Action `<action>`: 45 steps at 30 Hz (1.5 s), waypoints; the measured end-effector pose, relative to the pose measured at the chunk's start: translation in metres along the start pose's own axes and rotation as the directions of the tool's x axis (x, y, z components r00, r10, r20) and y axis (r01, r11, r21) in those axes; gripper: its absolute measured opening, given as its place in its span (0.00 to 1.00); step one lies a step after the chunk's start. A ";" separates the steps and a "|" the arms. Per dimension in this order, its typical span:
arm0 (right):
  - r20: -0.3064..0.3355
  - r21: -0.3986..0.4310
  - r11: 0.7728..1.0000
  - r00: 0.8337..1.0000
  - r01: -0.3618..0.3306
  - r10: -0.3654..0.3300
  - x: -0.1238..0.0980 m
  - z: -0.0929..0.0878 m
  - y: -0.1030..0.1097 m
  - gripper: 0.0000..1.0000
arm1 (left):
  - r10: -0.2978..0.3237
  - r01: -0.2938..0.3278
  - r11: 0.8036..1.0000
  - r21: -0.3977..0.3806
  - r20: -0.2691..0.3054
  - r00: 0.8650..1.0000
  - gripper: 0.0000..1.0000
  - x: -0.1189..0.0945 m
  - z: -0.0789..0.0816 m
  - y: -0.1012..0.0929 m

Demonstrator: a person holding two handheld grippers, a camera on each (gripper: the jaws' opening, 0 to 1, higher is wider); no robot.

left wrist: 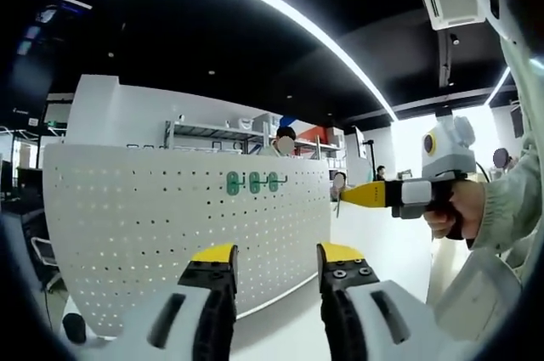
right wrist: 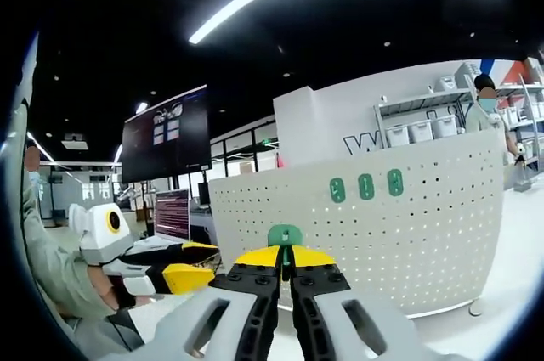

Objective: Insert the hook assembly into the mounting plate slot until the hook locks in place.

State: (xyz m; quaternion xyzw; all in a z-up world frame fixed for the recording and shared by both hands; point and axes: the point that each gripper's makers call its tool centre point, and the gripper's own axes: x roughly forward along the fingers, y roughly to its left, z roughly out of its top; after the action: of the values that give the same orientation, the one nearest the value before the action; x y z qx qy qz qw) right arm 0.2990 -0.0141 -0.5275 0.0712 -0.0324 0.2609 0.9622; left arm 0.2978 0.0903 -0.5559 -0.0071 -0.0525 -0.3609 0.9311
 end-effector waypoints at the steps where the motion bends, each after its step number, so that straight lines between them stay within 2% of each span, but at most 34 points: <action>1: -0.001 -0.002 1.000 1.000 0.005 -0.005 -0.001 0.000 -0.002 0.01 | 0.002 -0.002 1.000 0.000 -0.001 1.000 0.40 0.000 0.000 0.000; 9: -0.003 -0.022 0.998 0.998 0.057 -0.057 -0.004 0.001 -0.024 0.01 | 0.022 -0.022 1.000 0.010 -0.012 1.000 0.44 -0.004 -0.003 0.004; 16: -0.002 -0.049 0.992 0.993 0.119 -0.119 -0.009 0.007 -0.049 0.01 | 0.048 -0.047 0.999 0.007 -0.021 0.999 0.52 -0.007 -0.006 0.010; 26: 0.017 -0.090 0.976 0.980 0.199 -0.198 -0.010 0.021 -0.082 0.01 | 0.067 -0.067 0.998 0.013 -0.028 0.997 0.54 -0.013 -0.012 0.014; 34: 0.051 -0.129 0.957 0.966 0.260 -0.255 -0.003 0.038 -0.110 0.01 | 0.083 -0.083 0.997 0.005 -0.039 0.996 0.54 -0.019 -0.016 0.019; 45: 0.079 -0.165 0.936 0.950 0.312 -0.303 0.015 0.050 -0.140 0.01 | 0.102 -0.102 0.995 0.007 -0.045 0.994 0.54 -0.021 -0.019 0.024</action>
State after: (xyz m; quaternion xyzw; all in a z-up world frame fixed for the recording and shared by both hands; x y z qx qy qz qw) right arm 0.3815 -0.1338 -0.4936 -0.0029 -0.0690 0.1015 0.9924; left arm 0.2999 0.1211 -0.5763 0.0005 -0.0316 -0.3129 0.9492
